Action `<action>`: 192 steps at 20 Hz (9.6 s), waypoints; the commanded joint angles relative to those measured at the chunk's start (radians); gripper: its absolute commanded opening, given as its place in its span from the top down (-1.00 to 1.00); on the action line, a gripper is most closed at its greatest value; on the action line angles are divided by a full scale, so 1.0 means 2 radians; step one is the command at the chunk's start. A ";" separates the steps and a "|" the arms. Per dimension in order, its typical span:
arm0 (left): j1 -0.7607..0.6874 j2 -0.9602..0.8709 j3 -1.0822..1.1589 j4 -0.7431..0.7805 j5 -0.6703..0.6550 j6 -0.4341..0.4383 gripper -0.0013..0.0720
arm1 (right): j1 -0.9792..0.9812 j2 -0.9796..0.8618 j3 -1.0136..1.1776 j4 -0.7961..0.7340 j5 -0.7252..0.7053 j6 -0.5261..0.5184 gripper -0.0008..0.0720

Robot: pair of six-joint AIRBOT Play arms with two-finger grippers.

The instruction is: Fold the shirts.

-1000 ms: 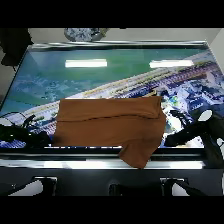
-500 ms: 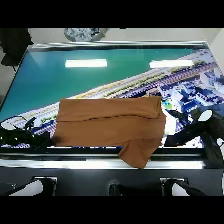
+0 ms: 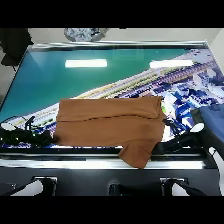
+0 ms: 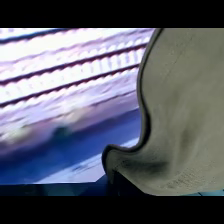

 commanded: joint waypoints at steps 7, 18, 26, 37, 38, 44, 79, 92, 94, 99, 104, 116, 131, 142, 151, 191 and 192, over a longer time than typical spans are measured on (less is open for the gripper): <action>0.000 0.001 0.000 0.005 0.000 0.004 0.88 | 0.000 0.000 -0.075 0.086 -0.094 0.006 0.56; -0.035 0.032 0.143 -0.050 -0.025 -0.008 0.89 | 0.000 -0.011 0.173 0.090 -0.017 0.014 0.87; -0.106 -0.190 0.381 -0.050 -0.001 -0.081 0.89 | 0.016 -0.190 0.389 0.129 -0.104 0.033 0.86; -0.134 -0.281 0.459 -0.050 -0.006 -0.062 -0.78 | 0.025 -0.266 0.444 0.114 -0.109 0.013 -0.38; -0.128 -0.281 0.468 -0.050 -0.023 -0.063 -0.79 | 0.012 -0.254 0.454 0.097 -0.084 -0.011 -0.86; -0.119 -0.233 0.483 -0.050 -0.053 -0.068 -0.79 | -0.080 -0.249 0.460 -0.047 -0.032 0.064 -0.95; -0.559 -0.358 0.449 -0.395 0.222 -0.088 0.88 | 0.078 0.031 0.461 0.062 0.107 0.160 0.86; -0.387 -0.142 0.449 -0.034 0.181 -0.119 0.89 | 0.185 -0.103 0.461 0.134 -0.045 0.148 0.86; -0.342 -0.097 0.449 -0.034 0.168 -0.119 0.89 | 0.238 -0.159 0.461 0.167 -0.086 0.144 0.86; -0.317 -0.030 0.449 -0.034 0.145 -0.109 0.89 | 0.324 -0.285 0.461 0.330 -0.195 0.130 0.42; -0.326 -0.027 0.435 -0.025 0.142 -0.105 0.89 | 0.286 -0.289 0.461 0.409 -0.164 0.038 -0.88; -0.311 -0.027 0.421 0.081 0.090 -0.102 0.88 | 0.084 -0.181 0.253 0.093 -0.077 0.156 -0.72; -0.337 -0.031 0.421 0.078 0.091 -0.101 0.88 | -0.014 -0.135 0.344 0.215 -0.023 0.044 0.86; -0.337 -0.031 0.421 0.076 0.099 -0.102 0.88 | -0.308 -0.093 0.593 0.075 0.095 0.152 0.86; -0.337 -0.031 0.421 0.076 0.100 -0.101 0.88 | -0.459 -0.093 0.644 0.103 0.100 0.188 0.86; -0.332 0.015 0.271 0.216 -0.077 -0.233 -0.37 | 0.162 -0.101 0.450 -0.159 0.127 0.080 -0.69; -0.332 0.015 0.271 0.216 -0.077 -0.233 -0.37 | 0.162 -0.101 0.450 -0.159 0.127 0.080 -0.69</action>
